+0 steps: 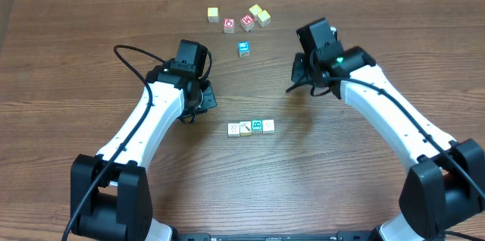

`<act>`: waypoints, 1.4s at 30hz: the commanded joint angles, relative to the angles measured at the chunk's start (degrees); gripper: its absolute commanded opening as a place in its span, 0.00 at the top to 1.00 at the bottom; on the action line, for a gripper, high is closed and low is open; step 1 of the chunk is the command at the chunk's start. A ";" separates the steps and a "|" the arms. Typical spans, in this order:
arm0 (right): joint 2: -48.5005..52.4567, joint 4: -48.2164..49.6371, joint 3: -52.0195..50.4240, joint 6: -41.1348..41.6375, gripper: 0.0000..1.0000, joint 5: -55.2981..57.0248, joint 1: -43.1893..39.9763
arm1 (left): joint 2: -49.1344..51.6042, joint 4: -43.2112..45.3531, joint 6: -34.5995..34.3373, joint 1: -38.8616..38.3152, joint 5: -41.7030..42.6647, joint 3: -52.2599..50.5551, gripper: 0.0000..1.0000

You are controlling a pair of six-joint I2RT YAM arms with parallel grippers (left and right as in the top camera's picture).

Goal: Flip 4 blocks
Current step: 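Position the right gripper beside the '9' end of the row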

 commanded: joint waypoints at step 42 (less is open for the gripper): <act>2.80 1.51 -3.93 4.96 0.96 -2.91 0.04 | 0.52 -2.01 1.66 -0.11 3.30 0.87 0.96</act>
